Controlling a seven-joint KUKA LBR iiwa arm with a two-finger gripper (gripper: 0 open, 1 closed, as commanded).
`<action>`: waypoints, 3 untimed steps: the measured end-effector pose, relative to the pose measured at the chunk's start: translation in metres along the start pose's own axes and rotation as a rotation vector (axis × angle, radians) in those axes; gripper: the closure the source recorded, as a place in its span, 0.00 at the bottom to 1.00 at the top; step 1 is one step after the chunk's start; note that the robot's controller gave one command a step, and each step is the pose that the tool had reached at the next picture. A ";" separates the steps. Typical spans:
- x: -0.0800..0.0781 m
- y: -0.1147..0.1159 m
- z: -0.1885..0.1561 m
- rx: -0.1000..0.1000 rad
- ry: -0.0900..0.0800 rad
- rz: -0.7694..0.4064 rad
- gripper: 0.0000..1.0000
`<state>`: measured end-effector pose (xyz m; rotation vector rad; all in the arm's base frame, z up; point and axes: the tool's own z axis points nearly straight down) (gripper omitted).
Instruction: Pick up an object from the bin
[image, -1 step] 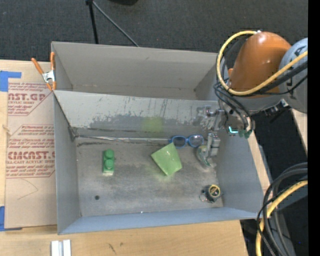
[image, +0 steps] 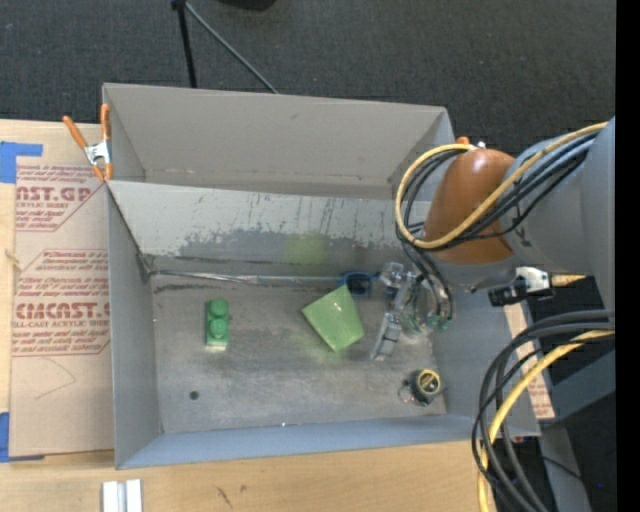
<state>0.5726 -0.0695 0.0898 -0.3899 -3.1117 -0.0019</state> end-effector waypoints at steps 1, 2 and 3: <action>0.026 0.059 0.021 -0.003 -0.005 0.222 0.00; 0.026 0.057 0.021 0.000 -0.006 0.223 1.00; 0.053 0.063 -0.132 -0.004 -0.013 0.243 1.00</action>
Offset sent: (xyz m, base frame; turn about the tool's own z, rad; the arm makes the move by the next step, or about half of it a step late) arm -0.0110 0.0606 -0.0198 0.2244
